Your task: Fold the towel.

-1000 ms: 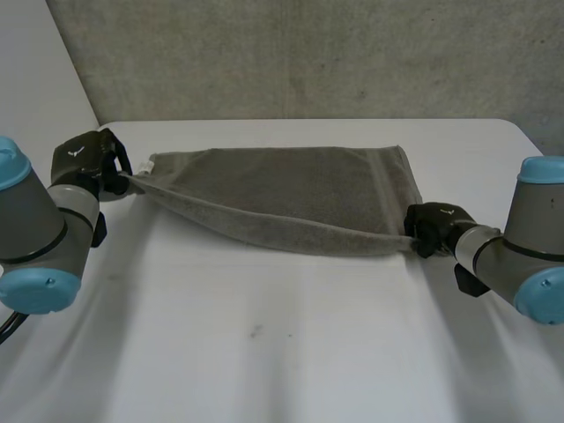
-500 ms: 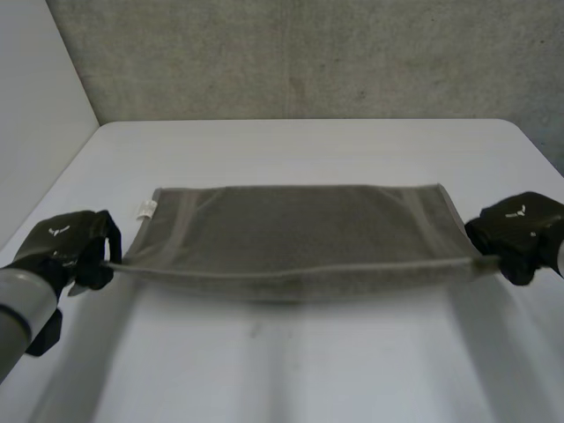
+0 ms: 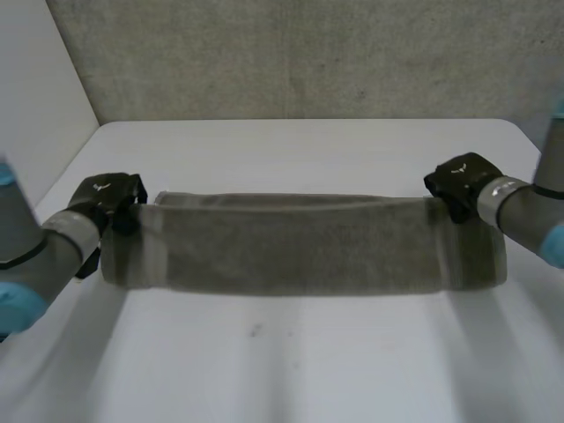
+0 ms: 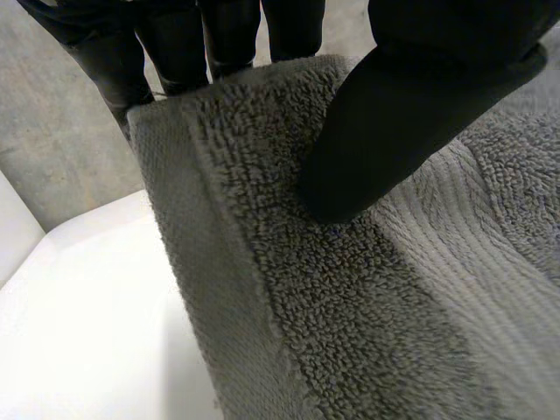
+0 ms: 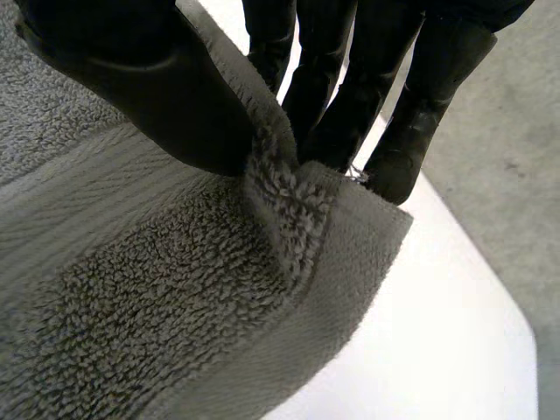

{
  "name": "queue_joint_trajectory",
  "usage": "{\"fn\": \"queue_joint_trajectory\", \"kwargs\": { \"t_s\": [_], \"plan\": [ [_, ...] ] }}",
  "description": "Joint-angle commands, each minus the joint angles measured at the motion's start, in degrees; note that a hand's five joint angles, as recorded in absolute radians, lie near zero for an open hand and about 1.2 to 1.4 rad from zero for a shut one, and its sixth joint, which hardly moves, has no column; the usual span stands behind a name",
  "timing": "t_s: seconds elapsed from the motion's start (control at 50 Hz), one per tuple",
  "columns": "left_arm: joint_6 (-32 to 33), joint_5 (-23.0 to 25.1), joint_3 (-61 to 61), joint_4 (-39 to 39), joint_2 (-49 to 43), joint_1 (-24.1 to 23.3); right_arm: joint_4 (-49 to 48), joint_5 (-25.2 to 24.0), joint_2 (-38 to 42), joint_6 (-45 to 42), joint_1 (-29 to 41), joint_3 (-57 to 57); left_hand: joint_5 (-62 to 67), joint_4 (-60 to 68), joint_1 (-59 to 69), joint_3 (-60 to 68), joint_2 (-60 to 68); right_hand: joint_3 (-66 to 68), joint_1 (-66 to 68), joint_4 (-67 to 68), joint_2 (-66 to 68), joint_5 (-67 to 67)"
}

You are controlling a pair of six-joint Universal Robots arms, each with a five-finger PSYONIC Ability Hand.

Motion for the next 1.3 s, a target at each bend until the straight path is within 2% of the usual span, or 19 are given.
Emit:
{"fn": "queue_joint_trajectory", "kwargs": {
  "t_s": [0.02,0.06,0.28,0.3,0.32,0.34,0.36,0.4,0.42,0.6,0.64,0.7,0.78,0.9,0.98,1.04,1.16,1.3],
  "plan": [
    [-0.02,-2.35,14.51,-0.35,-11.97,-2.63,-1.27,1.82,8.67,-0.14,1.88,-11.09,10.83,10.13,11.25,10.24,10.22,3.58,3.30,3.07,3.72,2.82],
    [-0.02,-2.35,16.36,-0.35,-13.38,-2.98,-1.10,2.43,12.26,-0.32,2.23,-15.46,10.83,10.13,11.25,10.24,10.22,3.58,3.30,3.07,3.72,2.82],
    [-0.02,-3.49,23.94,-0.44,-18.40,-3.69,-1.27,3.57,18.69,-0.67,2.32,-25.42,10.83,10.13,11.25,10.24,10.22,3.58,3.30,3.07,3.72,2.82],
    [-0.46,-3.32,24.11,0.17,-18.67,-3.69,-1.27,3.92,19.47,-0.58,2.32,-26.72,10.83,10.13,11.25,10.24,10.22,-39.49,-39.77,-40.00,-39.36,-40.25],
    [-1.33,-3.05,24.03,0.26,-18.67,-3.78,-1.27,3.93,19.48,-0.58,2.32,-26.73,-30.28,-30.98,-29.86,-30.87,-30.89,-39.92,-40.20,-40.43,-39.79,-40.68],
    [-1.34,-3.05,24.02,0.26,-18.67,-3.78,-1.19,4.10,20.00,-0.58,2.32,-27.69,-30.69,-31.39,-30.28,-31.28,-31.30,-66.42,-66.70,-66.93,-66.28,-67.18],
    [-2.73,-3.05,24.11,0.43,-18.49,-3.78,-1.19,4.28,20.18,-0.41,2.32,-28.31,-58.18,-58.87,-57.76,-58.76,-58.78,-66.42,-66.70,-66.93,-66.28,-67.18],
    [-4.51,-2.88,23.85,0.79,-18.05,-3.87,-1.19,4.54,19.84,-0.06,2.32,-28.66,-53.58,-54.27,-53.16,-54.16,-54.18,-66.42,-66.70,-66.93,-66.28,-67.18],
    [-6.59,-2.88,23.67,1.22,-17.70,-3.95,-1.10,4.71,19.22,0.29,2.32,-28.75,-59.17,-59.87,-58.75,-59.76,-59.78,-66.42,-66.70,-66.93,-66.28,-67.18],
    [-16.19,-2.70,19.12,1.67,-10.25,-4.48,-1.10,4.63,10.78,8.03,2.06,-24.54,-59.17,-59.87,-58.75,-59.76,-59.78,-66.42,-66.70,-66.93,-66.28,-67.18],
    [-16.63,-2.87,16.75,1.67,-8.06,-4.39,-0.84,4.54,5.80,10.57,1.62,-19.12,-59.17,-59.87,-58.75,-59.76,-59.78,-66.42,-66.70,-66.93,-66.28,-67.18],
    [-16.72,-2.96,11.75,1.67,-4.36,-4.39,-0.57,4.72,3.22,11.11,1.53,-15.22,-59.17,-59.87,-58.75,-59.76,-59.78,-66.42,-66.70,-66.93,-66.28,-67.18],
    [-16.81,-3.05,4.19,2.45,1.18,-4.48,-0.75,4.80,-3.96,11.37,0.57,-0.58,-59.17,-59.87,-58.75,-59.76,-59.78,-66.42,-66.70,-66.93,-66.28,-67.18],
    [-16.72,-3.23,-2.43,5.62,5.15,-4.57,-1.80,4.19,-9.42,11.55,-2.24,13.05,-59.17,-59.87,-58.75,-59.76,-59.78,-64.33,-64.61,-64.84,-64.20,-65.09],
    [-16.55,-3.32,-6.46,10.53,6.90,-4.57,-3.81,3.93,-10.40,11.46,-3.47,18.24,-59.17,-59.87,-58.75,-59.76,-59.78,-62.48,-62.76,-62.99,-62.34,-63.24],
    [-16.55,-3.40,-7.52,11.68,7.08,-4.48,-6.71,3.40,-10.58,11.37,-4.18,22.38,-59.17,-59.87,-58.75,-59.76,-59.78,-53.93,-54.21,-54.44,-53.80,-54.69],
    [-16.46,-3.40,-8.06,11.95,6.91,-4.57,-15.23,0.68,-10.05,10.76,-5.67,27.92,-59.17,-59.87,-58.75,-59.76,-59.78,-49.35,-49.63,-49.86,-49.22,-50.11],
    [-16.46,-3.23,-9.02,12.13,6.82,-4.48,-18.15,-0.21,-7.85,10.49,-5.85,29.34,-59.17,-59.87,-58.75,-59.76,-59.78,-46.15,-46.43,-46.66,-46.02,-46.91]
  ]
}}
